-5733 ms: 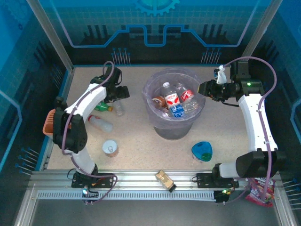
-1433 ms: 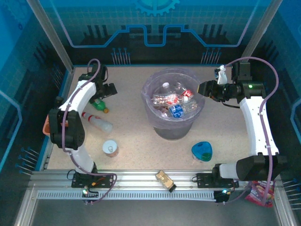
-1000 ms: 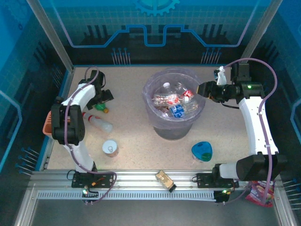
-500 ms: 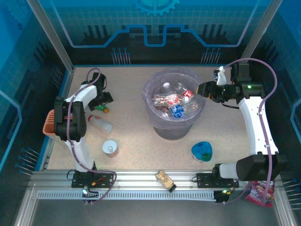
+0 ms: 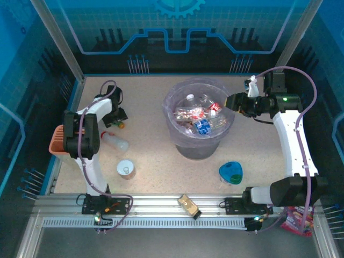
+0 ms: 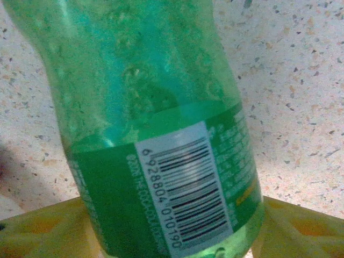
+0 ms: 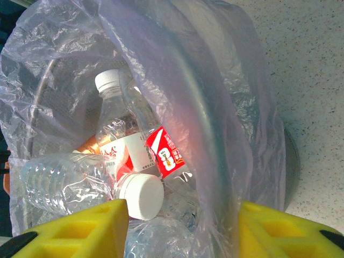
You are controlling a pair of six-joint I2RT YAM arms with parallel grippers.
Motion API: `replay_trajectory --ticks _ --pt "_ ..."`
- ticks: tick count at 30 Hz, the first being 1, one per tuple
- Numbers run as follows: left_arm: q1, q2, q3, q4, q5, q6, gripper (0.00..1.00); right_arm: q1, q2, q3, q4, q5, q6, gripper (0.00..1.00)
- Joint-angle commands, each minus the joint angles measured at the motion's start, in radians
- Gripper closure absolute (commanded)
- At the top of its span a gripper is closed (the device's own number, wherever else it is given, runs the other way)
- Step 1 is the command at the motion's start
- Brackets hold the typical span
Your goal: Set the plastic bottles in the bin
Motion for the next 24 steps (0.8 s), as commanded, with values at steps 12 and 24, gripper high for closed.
replay_trajectory --ticks 12,24 --pt "-0.002 -0.104 -0.022 0.047 0.091 0.001 0.47 -0.004 -0.041 0.032 0.002 -0.041 -0.02 0.43" --pt "-0.137 -0.252 0.054 -0.033 0.128 0.038 0.51 0.025 -0.083 0.2 0.003 0.15 -0.151 0.17"
